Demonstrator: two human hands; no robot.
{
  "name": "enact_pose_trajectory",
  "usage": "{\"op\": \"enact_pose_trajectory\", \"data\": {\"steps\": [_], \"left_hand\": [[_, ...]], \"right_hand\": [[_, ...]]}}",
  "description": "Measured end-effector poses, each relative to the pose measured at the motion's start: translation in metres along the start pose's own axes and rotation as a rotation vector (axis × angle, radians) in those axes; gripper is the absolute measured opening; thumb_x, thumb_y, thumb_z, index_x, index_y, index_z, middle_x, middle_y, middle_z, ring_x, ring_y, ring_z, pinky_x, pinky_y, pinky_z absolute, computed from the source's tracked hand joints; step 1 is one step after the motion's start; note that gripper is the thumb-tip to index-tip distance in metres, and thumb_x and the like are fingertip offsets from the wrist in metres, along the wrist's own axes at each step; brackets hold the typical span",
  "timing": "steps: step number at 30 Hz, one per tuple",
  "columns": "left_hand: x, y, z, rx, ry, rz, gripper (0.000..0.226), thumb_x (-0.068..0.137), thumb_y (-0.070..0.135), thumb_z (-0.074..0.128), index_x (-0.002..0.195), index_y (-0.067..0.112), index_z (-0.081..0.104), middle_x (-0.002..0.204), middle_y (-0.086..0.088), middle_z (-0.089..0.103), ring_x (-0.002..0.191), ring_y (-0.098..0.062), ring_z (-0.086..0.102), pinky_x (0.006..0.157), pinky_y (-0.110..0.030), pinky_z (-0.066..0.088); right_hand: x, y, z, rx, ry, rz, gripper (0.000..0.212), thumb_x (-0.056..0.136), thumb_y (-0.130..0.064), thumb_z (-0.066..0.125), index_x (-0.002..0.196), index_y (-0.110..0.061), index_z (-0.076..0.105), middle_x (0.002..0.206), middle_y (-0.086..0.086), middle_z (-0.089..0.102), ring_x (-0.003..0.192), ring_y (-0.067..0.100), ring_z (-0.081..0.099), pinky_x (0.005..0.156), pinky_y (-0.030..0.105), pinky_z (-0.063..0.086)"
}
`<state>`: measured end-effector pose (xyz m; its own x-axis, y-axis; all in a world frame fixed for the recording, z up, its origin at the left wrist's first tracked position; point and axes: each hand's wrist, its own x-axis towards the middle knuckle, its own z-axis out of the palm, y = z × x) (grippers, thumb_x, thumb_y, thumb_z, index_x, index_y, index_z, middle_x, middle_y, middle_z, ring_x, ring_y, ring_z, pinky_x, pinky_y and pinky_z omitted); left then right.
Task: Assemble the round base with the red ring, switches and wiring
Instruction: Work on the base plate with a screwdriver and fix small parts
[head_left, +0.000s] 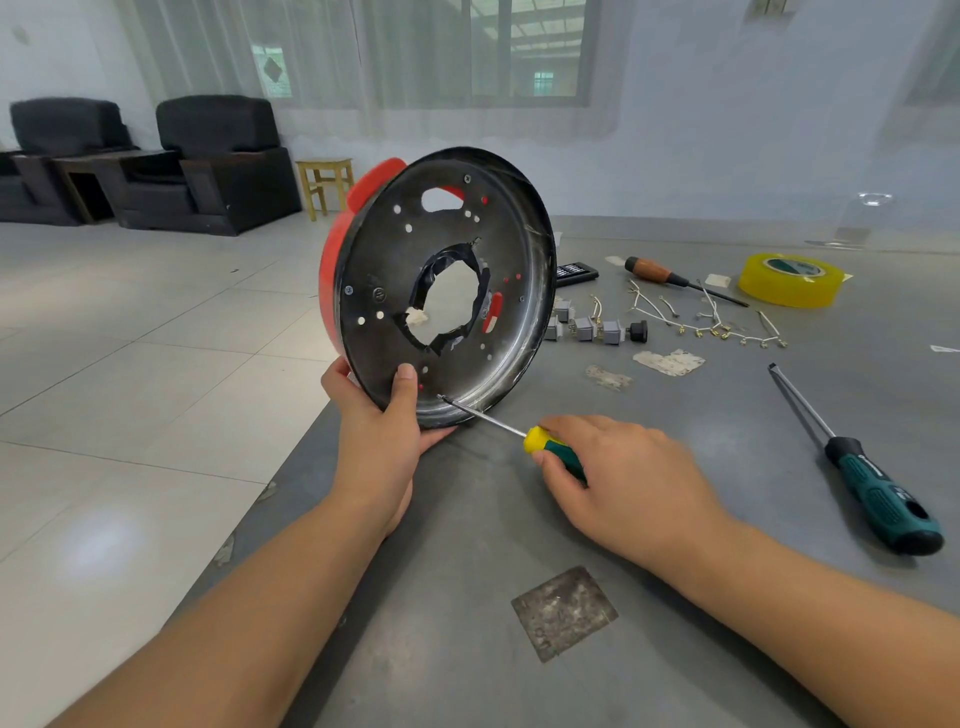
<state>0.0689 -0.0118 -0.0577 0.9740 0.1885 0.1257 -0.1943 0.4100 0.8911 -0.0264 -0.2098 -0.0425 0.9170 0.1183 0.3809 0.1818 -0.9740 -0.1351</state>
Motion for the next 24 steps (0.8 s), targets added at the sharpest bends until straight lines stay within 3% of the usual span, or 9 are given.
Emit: {"op": "enact_pose_trajectory", "data": {"steps": [2, 5, 10, 12, 15, 17, 19, 21, 24], "left_hand": [[0.000, -0.001, 0.000, 0.017, 0.005, 0.010, 0.033, 0.108, 0.015, 0.058, 0.113, 0.044, 0.041, 0.132, 0.011, 0.056, 0.124, -0.020, 0.066, 0.075, -0.045, 0.066], [0.001, -0.001, -0.001, 0.005, 0.008, -0.011, 0.033, 0.108, 0.014, 0.058, 0.112, 0.043, 0.042, 0.130, 0.011, 0.056, 0.124, -0.022, 0.065, 0.075, -0.048, 0.066], [0.001, 0.000, 0.000, 0.004, -0.001, -0.025, 0.031, 0.108, 0.014, 0.058, 0.117, 0.038, 0.043, 0.133, 0.005, 0.057, 0.124, -0.026, 0.067, 0.076, -0.050, 0.066], [0.000, 0.001, 0.000, 0.014, -0.014, -0.018, 0.031, 0.108, 0.013, 0.057, 0.121, 0.037, 0.041, 0.135, 0.004, 0.057, 0.124, -0.026, 0.067, 0.077, -0.051, 0.066], [-0.001, 0.000, 0.000, 0.025, -0.035, -0.020, 0.031, 0.108, 0.014, 0.058, 0.118, 0.039, 0.043, 0.131, 0.007, 0.059, 0.122, -0.026, 0.068, 0.076, -0.050, 0.066], [-0.001, -0.001, 0.000, 0.036, -0.039, -0.018, 0.031, 0.107, 0.014, 0.058, 0.118, 0.039, 0.043, 0.129, 0.007, 0.059, 0.121, -0.026, 0.068, 0.075, -0.050, 0.066], [-0.001, -0.001, 0.000, 0.047, -0.035, -0.006, 0.031, 0.107, 0.014, 0.058, 0.118, 0.039, 0.043, 0.127, 0.008, 0.059, 0.119, -0.024, 0.069, 0.074, -0.048, 0.066], [-0.001, -0.001, 0.000, 0.044, -0.022, -0.005, 0.030, 0.108, 0.014, 0.058, 0.117, 0.037, 0.042, 0.125, 0.009, 0.059, 0.118, -0.021, 0.069, 0.071, -0.046, 0.066], [0.001, -0.002, 0.000, 0.034, -0.006, -0.012, 0.030, 0.108, 0.013, 0.057, 0.124, 0.032, 0.040, 0.124, 0.009, 0.059, 0.119, -0.023, 0.068, 0.071, -0.047, 0.066]], "right_hand": [[-0.002, -0.004, -0.001, 0.039, -0.021, 0.001, 0.041, 0.097, -0.060, 0.041, 0.132, -0.038, 0.042, 0.118, -0.011, 0.063, 0.097, 0.031, 0.067, 0.077, 0.043, 0.056], [0.001, -0.004, -0.004, 0.111, -0.070, 0.029, 0.030, 0.093, -0.053, 0.052, 0.109, -0.034, 0.035, 0.109, -0.009, 0.052, 0.090, 0.032, 0.061, 0.076, 0.046, 0.053], [0.006, -0.005, -0.009, 0.240, -0.108, 0.204, 0.032, 0.094, -0.057, 0.058, 0.090, -0.026, 0.058, 0.077, -0.007, 0.065, 0.075, 0.019, 0.062, 0.066, 0.036, 0.051], [0.009, -0.009, -0.010, 0.653, -0.251, 0.412, 0.038, 0.098, -0.051, 0.060, 0.086, -0.015, 0.068, 0.069, 0.000, 0.072, 0.058, 0.017, 0.063, 0.051, 0.031, 0.050], [0.012, -0.008, -0.020, 1.214, -0.480, 0.714, 0.040, 0.103, -0.040, 0.058, 0.097, -0.002, 0.070, 0.072, 0.007, 0.070, 0.048, 0.014, 0.052, 0.039, 0.022, 0.040], [0.012, -0.004, -0.022, 1.153, -0.494, 0.661, 0.038, 0.098, -0.044, 0.064, 0.106, -0.007, 0.066, 0.077, 0.010, 0.071, 0.046, 0.015, 0.051, 0.039, 0.022, 0.038], [0.012, -0.005, -0.021, 0.852, -0.445, 0.541, 0.042, 0.086, -0.051, 0.075, 0.106, -0.018, 0.058, 0.077, 0.010, 0.075, 0.046, 0.016, 0.056, 0.042, 0.024, 0.040], [0.011, -0.007, -0.018, 0.626, -0.385, 0.452, 0.044, 0.082, -0.051, 0.078, 0.099, -0.021, 0.050, 0.064, 0.003, 0.074, 0.042, 0.013, 0.060, 0.041, 0.023, 0.042], [0.010, -0.008, -0.016, 0.419, -0.263, 0.383, 0.038, 0.086, -0.058, 0.069, 0.088, -0.025, 0.050, 0.068, 0.000, 0.069, 0.062, 0.019, 0.066, 0.048, 0.028, 0.045]]}}
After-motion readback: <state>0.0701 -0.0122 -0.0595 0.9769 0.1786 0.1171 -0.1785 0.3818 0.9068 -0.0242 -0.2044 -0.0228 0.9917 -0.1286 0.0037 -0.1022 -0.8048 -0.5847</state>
